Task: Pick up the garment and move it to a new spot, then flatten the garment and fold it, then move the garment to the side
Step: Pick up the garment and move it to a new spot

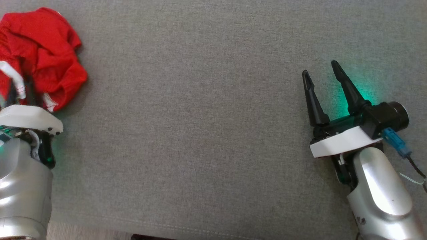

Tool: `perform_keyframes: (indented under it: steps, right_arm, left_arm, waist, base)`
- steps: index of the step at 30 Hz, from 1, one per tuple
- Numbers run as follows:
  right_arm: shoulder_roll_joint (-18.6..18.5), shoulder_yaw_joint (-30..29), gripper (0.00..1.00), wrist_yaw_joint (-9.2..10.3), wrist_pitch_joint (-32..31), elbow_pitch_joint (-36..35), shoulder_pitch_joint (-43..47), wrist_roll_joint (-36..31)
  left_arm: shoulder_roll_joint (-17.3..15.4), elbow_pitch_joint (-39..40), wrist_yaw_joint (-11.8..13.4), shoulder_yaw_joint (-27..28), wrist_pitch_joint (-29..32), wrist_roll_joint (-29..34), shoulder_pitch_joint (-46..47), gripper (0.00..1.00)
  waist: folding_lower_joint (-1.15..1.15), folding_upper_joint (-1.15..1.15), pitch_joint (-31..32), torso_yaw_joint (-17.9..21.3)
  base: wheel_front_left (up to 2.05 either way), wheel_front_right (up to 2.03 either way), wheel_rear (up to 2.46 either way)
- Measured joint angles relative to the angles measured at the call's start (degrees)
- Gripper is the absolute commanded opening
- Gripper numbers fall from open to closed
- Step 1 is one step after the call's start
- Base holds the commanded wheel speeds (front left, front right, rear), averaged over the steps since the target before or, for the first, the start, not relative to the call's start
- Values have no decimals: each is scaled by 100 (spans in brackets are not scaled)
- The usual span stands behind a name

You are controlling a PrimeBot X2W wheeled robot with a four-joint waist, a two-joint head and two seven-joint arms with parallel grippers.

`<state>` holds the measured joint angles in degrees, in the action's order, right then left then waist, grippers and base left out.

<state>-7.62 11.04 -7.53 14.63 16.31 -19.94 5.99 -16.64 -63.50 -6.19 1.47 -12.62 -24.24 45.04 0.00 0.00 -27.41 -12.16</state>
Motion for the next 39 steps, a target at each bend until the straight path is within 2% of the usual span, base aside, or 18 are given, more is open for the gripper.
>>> perform_keyframes:
  steps: [7, 10, 17, 19, 24, 28, 34, 38, 39]
  right_arm:
    - [21, -37, 100, -1, 0, 232, 1, 26]
    - [105, -44, 100, 0, 0, 391, 25, 114]
    - [331, -49, 100, 0, 0, 567, 90, 314]
    - [349, -53, 100, -1, 0, 566, 99, 325]
    - [378, -63, 100, -1, 0, 573, 344, 442]
    - [393, -8, 100, -1, 0, 571, 420, 657]
    - [416, 112, 100, 0, 0, 557, 424, 857]
    - [416, 146, 100, 0, 0, 554, 431, 916]
    - [416, 148, 100, -1, 0, 548, 433, 924]
  left_arm:
    - [-15, 122, -94, -259, -115, -37, 172, 0]
    - [-24, 656, -97, -598, -159, -15, 371, 0]
    - [-14, 2265, -138, -1827, -177, -385, 611, 0]
    - [12, 2455, -138, -1986, -172, -470, 610, 0]
    - [454, 3274, -138, -2570, 8, -1062, 531, 0]
    - [792, 3646, -138, -3016, 103, -1261, 272, 0]
    - [1269, 3678, -138, -3635, 94, -1437, -108, 0]
    - [1432, 3521, -135, -4036, -13, -1573, -277, 0]
    - [1435, 3451, -116, -4086, -40, -1593, -324, 12]
  waist:
    - [1, 0, 201, -18]
    - [0, 0, 366, 6]
    - [0, 0, 814, 262]
    - [0, 0, 867, 333]
    - [0, 0, 1100, 778]
    - [-1, 0, 1236, 1217]
    - [-1, 0, 1359, 1885]
    - [0, 0, 1391, 2234]
    - [-1, 0, 1397, 2299]
  base:
    - [0, 0, 0]
    - [0, 0, 0]
    - [0, 0, 0]
    - [0, 0, 0]
    - [0, 0, 0]
    - [0, 0, 0]
    - [0, 0, 0]
    - [0, 0, 0]
    - [0, 0, 0]
